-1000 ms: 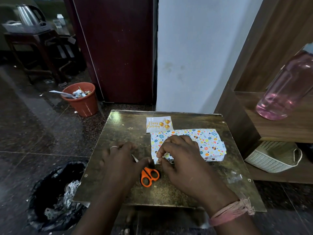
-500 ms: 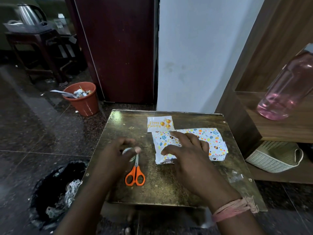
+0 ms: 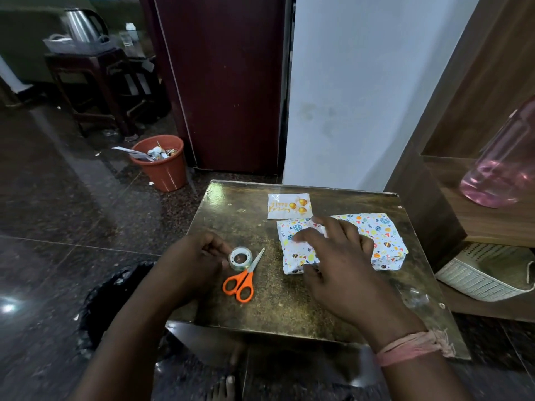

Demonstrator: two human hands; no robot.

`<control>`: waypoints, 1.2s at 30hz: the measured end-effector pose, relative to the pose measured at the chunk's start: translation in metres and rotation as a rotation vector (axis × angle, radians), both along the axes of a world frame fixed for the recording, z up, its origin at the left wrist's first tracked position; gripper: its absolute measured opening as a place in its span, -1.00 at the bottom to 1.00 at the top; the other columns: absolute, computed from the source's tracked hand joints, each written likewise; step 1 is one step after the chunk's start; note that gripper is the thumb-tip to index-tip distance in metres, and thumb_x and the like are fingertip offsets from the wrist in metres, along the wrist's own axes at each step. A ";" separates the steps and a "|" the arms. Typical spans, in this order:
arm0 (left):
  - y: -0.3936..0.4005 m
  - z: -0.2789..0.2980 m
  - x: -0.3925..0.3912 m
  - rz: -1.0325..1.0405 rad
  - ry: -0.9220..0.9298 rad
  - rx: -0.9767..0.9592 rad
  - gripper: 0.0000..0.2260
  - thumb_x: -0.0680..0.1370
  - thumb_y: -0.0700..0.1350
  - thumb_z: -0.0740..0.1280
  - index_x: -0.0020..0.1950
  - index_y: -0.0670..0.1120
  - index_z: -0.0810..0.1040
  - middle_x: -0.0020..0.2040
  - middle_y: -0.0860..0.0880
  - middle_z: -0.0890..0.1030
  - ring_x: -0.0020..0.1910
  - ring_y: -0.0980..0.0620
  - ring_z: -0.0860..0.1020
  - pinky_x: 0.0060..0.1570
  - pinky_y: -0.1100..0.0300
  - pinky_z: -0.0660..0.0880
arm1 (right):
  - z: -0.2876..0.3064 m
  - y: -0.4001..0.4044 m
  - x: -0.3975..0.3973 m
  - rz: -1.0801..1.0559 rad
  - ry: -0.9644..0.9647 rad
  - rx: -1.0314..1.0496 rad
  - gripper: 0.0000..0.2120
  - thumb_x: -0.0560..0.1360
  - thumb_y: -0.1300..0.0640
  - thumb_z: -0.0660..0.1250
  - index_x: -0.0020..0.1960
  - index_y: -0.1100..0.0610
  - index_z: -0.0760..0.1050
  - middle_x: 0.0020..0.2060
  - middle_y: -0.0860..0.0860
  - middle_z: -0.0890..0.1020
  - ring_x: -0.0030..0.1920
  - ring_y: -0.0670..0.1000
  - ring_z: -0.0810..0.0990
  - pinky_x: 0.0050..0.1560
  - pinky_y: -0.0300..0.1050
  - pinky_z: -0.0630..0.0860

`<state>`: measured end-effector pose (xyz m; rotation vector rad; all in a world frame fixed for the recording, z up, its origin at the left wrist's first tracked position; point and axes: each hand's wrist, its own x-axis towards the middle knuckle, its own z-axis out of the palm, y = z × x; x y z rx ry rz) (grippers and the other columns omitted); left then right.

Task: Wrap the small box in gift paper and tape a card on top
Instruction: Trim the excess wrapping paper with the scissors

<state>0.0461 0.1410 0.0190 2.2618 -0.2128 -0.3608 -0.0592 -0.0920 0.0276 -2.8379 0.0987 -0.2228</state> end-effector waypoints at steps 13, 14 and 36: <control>-0.013 -0.016 -0.009 -0.018 -0.037 0.038 -0.19 0.00 0.45 0.61 0.19 0.22 0.56 0.11 0.01 0.60 -0.02 0.05 0.64 0.00 0.02 0.63 | 0.006 -0.008 0.001 -0.173 0.187 -0.093 0.05 0.33 -0.43 0.42 0.61 -0.23 -0.10 0.57 -0.15 0.04 0.43 0.11 0.07 0.23 0.08 0.11; -0.018 -0.016 -0.012 -0.043 -0.071 0.099 -0.23 0.06 0.43 0.60 0.20 0.23 0.55 0.10 0.02 0.60 -0.01 0.07 0.62 -0.03 0.09 0.58 | 0.009 -0.008 0.001 -0.182 0.196 -0.097 0.02 0.34 -0.42 0.42 0.60 -0.23 -0.07 0.56 -0.14 0.06 0.42 0.11 0.09 0.24 0.09 0.12; -0.033 -0.030 -0.001 0.057 -0.169 0.013 -0.30 0.37 -0.10 0.64 0.45 0.11 0.46 0.01 0.10 0.55 -0.04 0.04 0.58 -0.09 0.14 0.46 | 0.033 -0.009 -0.004 -0.026 0.080 0.253 0.11 0.01 -0.56 0.44 0.50 -0.33 0.23 0.41 -0.35 0.20 0.42 -0.21 0.02 0.27 -0.17 -0.02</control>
